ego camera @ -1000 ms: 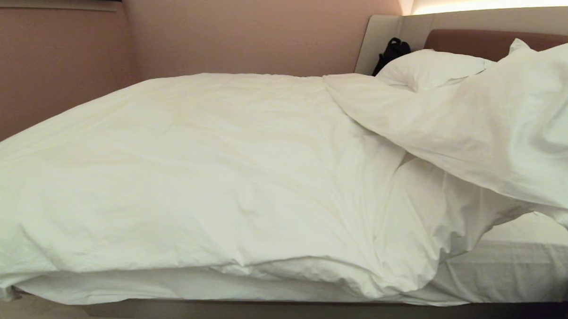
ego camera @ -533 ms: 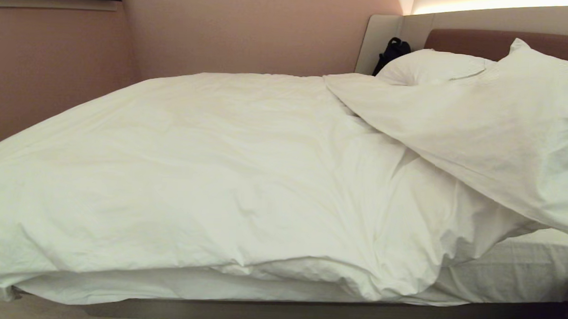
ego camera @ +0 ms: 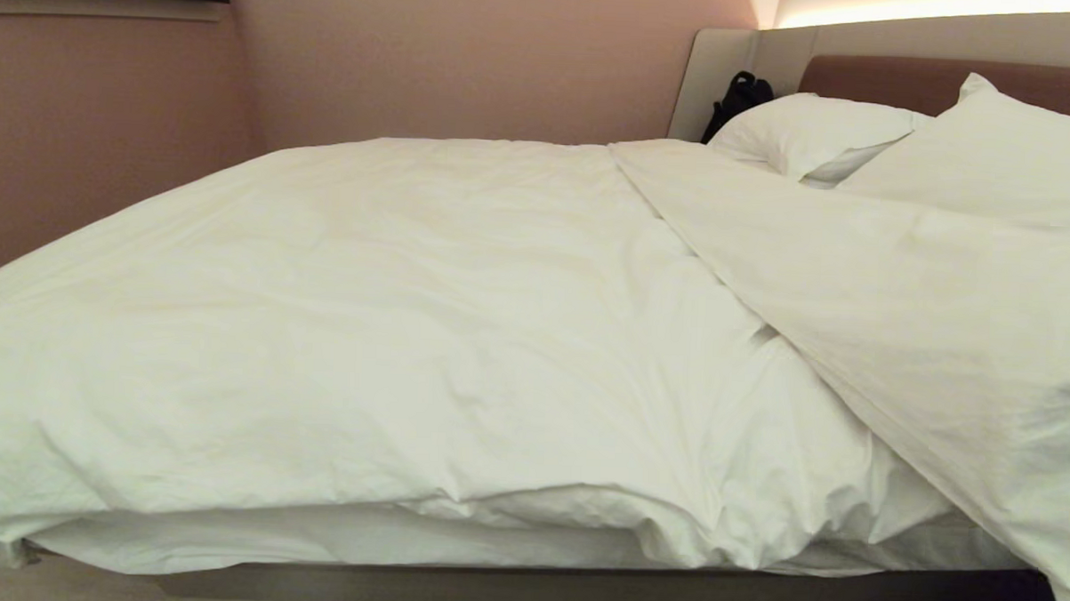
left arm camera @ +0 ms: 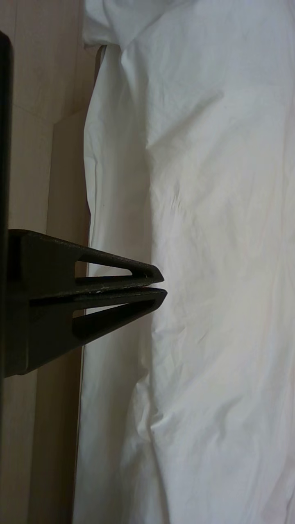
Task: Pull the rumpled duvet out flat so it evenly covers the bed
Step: Flatten the corners of the folded blanket
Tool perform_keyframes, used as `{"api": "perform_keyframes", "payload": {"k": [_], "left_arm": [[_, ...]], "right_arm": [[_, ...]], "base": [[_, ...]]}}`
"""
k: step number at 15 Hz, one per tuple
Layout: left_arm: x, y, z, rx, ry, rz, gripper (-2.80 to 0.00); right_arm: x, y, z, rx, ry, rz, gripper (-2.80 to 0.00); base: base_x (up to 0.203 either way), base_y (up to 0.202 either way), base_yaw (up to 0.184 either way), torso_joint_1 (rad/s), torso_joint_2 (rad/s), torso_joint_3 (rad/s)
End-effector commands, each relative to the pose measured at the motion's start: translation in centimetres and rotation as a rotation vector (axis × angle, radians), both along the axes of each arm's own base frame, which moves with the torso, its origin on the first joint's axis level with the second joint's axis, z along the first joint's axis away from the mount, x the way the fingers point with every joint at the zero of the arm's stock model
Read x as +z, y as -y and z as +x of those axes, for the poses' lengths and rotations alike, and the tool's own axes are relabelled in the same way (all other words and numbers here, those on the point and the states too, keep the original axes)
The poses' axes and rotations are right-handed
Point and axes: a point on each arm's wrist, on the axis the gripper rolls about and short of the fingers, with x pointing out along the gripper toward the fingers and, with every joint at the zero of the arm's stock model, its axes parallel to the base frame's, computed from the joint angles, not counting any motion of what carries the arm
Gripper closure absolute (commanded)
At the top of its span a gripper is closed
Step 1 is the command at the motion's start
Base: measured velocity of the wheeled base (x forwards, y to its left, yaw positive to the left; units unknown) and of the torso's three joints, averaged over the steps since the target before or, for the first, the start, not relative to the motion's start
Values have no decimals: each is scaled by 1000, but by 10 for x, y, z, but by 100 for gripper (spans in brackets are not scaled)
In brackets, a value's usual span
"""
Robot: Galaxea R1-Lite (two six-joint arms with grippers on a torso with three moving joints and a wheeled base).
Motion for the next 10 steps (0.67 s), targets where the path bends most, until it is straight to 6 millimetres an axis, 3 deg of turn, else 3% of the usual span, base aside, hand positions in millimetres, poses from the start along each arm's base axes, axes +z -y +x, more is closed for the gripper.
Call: {"api": "perform_keyframes", "payload": {"k": [1, 6, 10], "left_arm": [[0, 0, 0, 1, 0, -1, 0], [0, 0, 0, 1, 1, -1, 0], [0, 0, 0, 1, 1, -1, 0]], "right_arm": [[-10, 24, 13, -24, 25, -38, 0], [-65, 81, 25, -117, -72, 29, 0], [-120, 99, 31, -97, -157, 71, 0]], "base": [[0, 0, 0, 0, 0, 0], [0, 0, 0, 0, 0, 0], [0, 0, 0, 0, 0, 0]]}}
